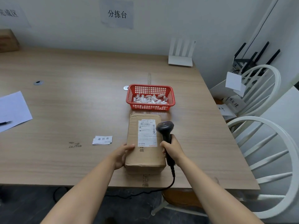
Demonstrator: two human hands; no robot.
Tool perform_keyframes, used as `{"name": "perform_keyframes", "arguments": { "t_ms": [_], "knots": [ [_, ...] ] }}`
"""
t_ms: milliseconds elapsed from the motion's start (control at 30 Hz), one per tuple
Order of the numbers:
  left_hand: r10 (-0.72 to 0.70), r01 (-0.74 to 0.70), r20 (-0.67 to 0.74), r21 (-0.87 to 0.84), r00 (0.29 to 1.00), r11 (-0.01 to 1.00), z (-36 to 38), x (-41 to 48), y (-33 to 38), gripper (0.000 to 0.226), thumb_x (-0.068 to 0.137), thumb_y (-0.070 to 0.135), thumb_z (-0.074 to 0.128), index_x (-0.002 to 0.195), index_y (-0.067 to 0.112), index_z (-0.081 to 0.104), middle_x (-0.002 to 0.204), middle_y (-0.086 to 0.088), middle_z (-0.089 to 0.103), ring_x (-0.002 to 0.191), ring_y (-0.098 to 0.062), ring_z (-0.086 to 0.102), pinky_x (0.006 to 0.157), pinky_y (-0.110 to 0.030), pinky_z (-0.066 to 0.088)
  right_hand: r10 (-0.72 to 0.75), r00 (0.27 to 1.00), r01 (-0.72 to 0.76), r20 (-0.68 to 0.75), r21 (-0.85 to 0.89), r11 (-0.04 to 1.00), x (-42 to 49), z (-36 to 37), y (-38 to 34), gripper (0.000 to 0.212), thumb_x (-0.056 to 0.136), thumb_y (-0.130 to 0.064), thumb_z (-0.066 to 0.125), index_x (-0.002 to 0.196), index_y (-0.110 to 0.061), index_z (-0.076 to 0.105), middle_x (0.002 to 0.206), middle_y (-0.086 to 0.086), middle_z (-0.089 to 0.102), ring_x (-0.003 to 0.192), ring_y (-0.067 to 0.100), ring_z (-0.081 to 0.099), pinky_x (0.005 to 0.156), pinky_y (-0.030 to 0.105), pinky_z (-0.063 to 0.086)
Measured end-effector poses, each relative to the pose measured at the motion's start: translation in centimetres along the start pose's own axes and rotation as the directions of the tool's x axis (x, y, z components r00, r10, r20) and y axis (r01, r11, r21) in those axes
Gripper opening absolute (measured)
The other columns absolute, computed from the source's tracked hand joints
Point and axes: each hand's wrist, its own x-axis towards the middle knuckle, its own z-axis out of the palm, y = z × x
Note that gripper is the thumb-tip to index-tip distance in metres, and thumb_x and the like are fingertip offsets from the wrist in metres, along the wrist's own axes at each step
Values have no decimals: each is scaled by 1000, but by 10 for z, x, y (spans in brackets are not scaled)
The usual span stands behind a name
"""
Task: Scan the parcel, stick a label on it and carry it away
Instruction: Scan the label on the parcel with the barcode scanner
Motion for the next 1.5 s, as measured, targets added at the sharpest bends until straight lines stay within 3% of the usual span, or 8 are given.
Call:
{"name": "perform_keyframes", "arguments": {
  "t_ms": [100,200,400,667,1033,1233,1367,1500],
  "knots": [
    [26,-26,57,-5,998,1000,-4,-1,-1,63,72,17,68,132,8,50,111,-8,65,100,-25,61,84,-39,51,7,1000,-8,14,76,997,-5,-5,-4,27,78,-1,47,105,-3,44,64,17,50,50,17,45,43,24,40],
    [47,-45,36,-54,998,998,-5,-6,-3,86,53,20,80,132,9,48,117,-11,64,101,-27,61,84,-42,51,-37,999,34,17,160,986,-10,-7,-14,40,63,-9,47,103,-7,49,108,41,55,51,17,47,41,23,39],
    [101,-100,7,-53,995,994,-4,-12,0,128,25,28,91,134,21,25,120,-7,56,100,-25,57,82,-53,50,-192,981,193,-18,60,979,-24,-15,-33,23,78,-1,52,100,-10,51,112,30,60,48,13,55,50,25,46],
    [137,-137,-9,-39,991,990,13,-20,8,97,57,16,72,138,23,18,105,-2,57,107,-28,53,75,-47,50,-269,953,264,139,49,963,-63,2,-47,18,85,-14,58,99,-5,52,102,34,62,43,18,60,45,28,52],
    [142,-141,-24,19,990,990,20,-21,11,84,78,7,69,139,22,14,103,-3,56,110,-29,51,77,-48,49,-272,954,272,125,18,962,-68,6,-47,14,85,-14,55,92,-2,55,94,38,64,47,24,62,49,31,54],
    [137,-136,-18,62,990,989,20,-18,14,97,63,16,74,139,23,14,103,-2,55,112,-29,50,93,-55,43,-280,950,279,137,33,960,-66,3,-48,16,85,-15,56,95,-2,55,95,37,65,49,27,62,49,31,54],
    [106,-100,-53,109,993,989,15,-13,13,85,75,17,73,137,23,16,102,-1,54,112,-30,51,96,-58,44,-275,955,271,115,50,961,-61,1,-46,12,85,-15,57,93,-7,53,99,33,64,46,22,62,50,32,55],
    [64,-49,-79,176,995,983,9,-7,7,95,60,32,79,133,26,20,107,-2,56,97,-24,58,93,-57,48,-235,968,233,92,29,972,-51,-4,-38,15,86,-16,58,97,-8,53,104,28,63,49,22,63,51,33,56]
  ]
}}
